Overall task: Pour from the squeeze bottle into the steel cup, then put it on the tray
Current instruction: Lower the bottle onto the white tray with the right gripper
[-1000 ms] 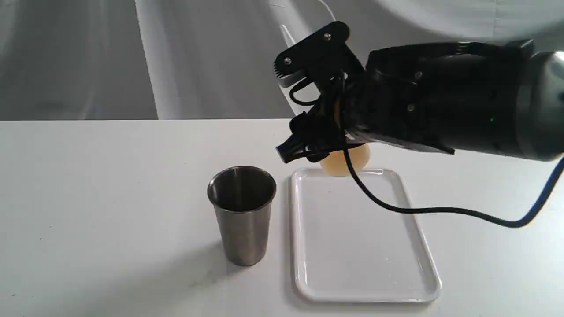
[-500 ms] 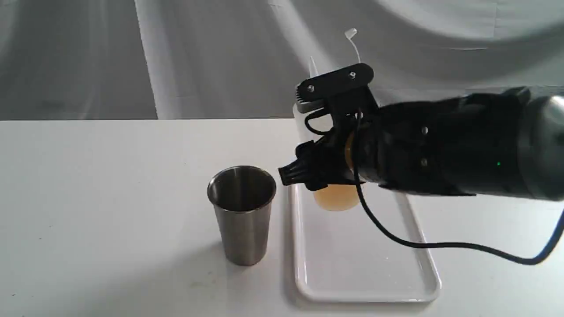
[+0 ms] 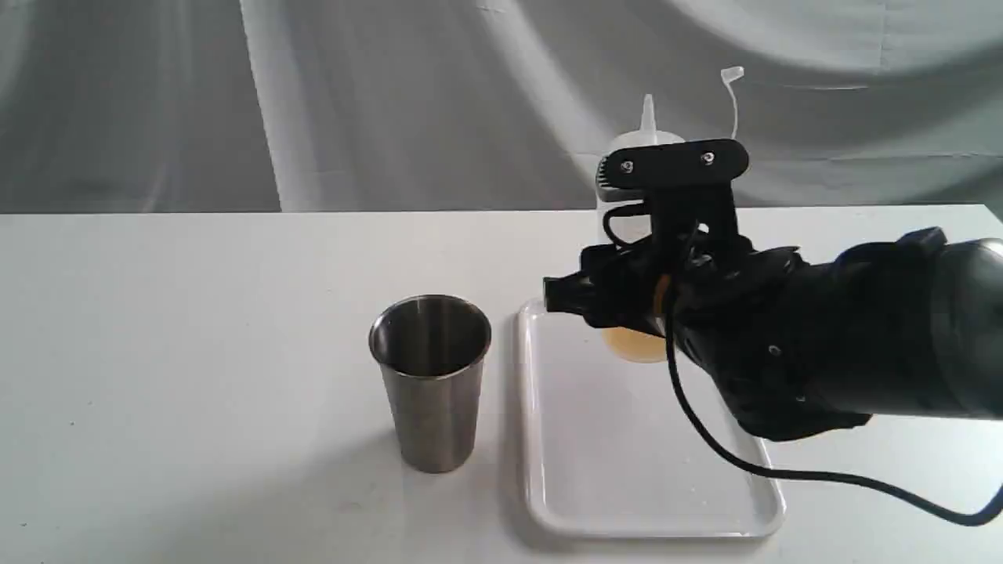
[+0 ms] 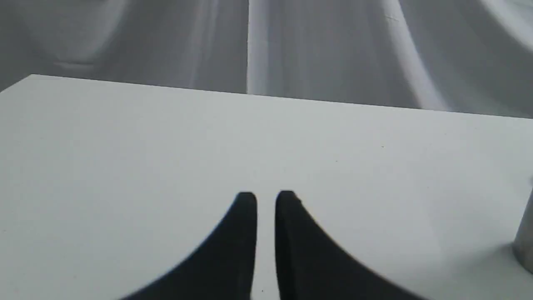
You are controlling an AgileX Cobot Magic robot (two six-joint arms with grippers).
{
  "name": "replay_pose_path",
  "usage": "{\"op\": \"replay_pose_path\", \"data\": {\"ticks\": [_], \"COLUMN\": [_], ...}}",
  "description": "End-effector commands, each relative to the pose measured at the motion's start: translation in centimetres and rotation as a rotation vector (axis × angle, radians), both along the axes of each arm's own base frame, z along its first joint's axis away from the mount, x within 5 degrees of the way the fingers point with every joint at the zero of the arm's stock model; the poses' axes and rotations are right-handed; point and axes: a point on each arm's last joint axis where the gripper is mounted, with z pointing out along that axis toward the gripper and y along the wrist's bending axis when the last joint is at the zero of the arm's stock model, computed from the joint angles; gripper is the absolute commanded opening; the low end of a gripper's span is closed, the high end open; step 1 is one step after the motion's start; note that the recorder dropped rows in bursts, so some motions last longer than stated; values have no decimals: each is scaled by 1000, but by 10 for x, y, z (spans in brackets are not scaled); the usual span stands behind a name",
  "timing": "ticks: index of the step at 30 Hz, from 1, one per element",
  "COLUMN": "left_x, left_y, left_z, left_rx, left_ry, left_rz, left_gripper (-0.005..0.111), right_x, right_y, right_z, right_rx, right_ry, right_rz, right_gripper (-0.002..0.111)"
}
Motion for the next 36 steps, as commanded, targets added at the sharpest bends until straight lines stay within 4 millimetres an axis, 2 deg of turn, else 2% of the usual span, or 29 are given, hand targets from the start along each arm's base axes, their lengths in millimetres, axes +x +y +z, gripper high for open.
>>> {"op": "replay_pose_path", "data": {"ticks": [1, 4, 9, 19, 33, 36], "left_x": [0, 0, 0, 0, 0, 0], "left_y": [0, 0, 0, 0, 0, 0], "left_z": [-2, -2, -2, -2, -2, -2], "left_rx": [-7, -7, -7, -7, -7, -7], "left_ry": [8, 8, 8, 8, 8, 8], "left_rz": [-4, -4, -4, -4, -4, -4], "left_gripper": [8, 8, 8, 8, 8, 8], "right_x": [5, 8, 11, 25, 23, 28], "right_y": [-17, -29, -35, -25, -12, -9], "right_z": [8, 8, 6, -31, -44, -42], "right_rx": [27, 26, 38, 2, -26, -18], "right_ry": [-50, -51, -37, 45, 71, 63], "right_rz": [-80, -113, -117, -102, -68, -62], "right_gripper": [0, 0, 0, 0, 0, 0]}}
